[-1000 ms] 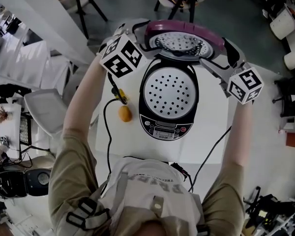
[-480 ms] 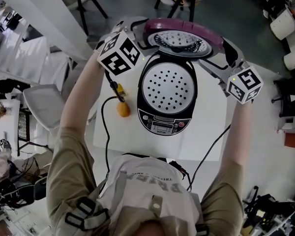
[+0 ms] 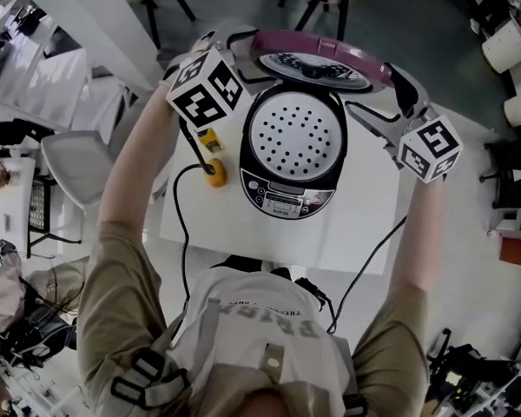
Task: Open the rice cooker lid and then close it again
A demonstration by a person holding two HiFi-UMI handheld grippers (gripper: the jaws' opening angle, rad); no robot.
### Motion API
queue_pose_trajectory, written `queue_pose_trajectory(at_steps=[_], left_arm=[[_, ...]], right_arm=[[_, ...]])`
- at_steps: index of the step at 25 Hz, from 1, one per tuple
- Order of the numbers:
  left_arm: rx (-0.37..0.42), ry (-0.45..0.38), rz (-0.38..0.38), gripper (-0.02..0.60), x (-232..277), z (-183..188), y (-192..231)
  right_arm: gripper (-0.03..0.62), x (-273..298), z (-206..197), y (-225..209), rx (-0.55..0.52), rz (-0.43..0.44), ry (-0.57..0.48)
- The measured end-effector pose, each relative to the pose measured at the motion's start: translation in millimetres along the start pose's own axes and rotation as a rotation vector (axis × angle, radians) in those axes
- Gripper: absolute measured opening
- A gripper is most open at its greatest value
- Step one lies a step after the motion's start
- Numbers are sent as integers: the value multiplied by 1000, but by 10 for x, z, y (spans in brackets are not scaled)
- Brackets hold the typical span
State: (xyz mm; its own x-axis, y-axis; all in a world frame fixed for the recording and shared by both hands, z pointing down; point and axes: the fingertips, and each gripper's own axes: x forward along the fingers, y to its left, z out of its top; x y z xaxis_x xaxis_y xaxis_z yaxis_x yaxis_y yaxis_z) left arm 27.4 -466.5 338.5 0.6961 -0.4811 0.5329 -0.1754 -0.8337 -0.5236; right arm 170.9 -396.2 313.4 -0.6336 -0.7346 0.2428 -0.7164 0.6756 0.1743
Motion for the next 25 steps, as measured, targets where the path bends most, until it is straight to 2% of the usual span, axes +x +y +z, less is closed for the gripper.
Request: queue_pose_trajectory(at_steps=[7,25], left_arm=[[-19,28,-5,410,-153,-52,-271],[12,127,-61,416,-442,-304,-1014]], right_arm=[[463,-117,-104,268,-35,30,42],[463,-361,-462,919,-94,130,167]])
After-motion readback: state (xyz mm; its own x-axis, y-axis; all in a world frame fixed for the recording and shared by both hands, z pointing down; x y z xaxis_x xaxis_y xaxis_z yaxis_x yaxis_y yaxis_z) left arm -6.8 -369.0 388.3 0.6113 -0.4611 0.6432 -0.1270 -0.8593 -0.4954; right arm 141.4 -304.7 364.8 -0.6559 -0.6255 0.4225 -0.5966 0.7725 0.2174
